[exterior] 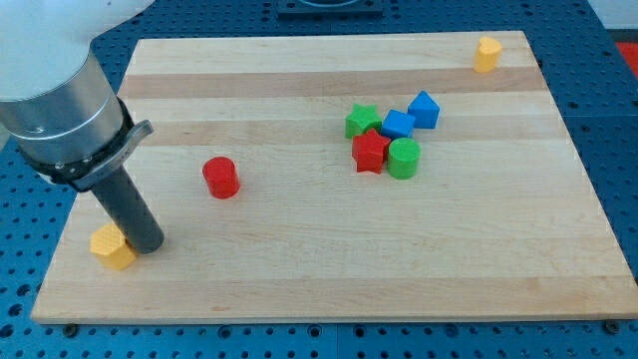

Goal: Push the yellow hexagon to the bottom left side corner of the board

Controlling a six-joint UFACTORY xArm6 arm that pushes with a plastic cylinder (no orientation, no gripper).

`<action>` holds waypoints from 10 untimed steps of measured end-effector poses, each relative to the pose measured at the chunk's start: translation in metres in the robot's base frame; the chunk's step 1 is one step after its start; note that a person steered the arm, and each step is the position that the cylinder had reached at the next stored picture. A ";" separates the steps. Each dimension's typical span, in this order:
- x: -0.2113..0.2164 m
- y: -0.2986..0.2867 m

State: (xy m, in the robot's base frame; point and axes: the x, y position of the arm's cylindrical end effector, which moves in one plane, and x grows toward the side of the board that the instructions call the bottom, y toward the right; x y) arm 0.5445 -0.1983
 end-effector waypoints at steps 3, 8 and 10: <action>-0.026 0.011; -0.037 -0.037; -0.023 -0.037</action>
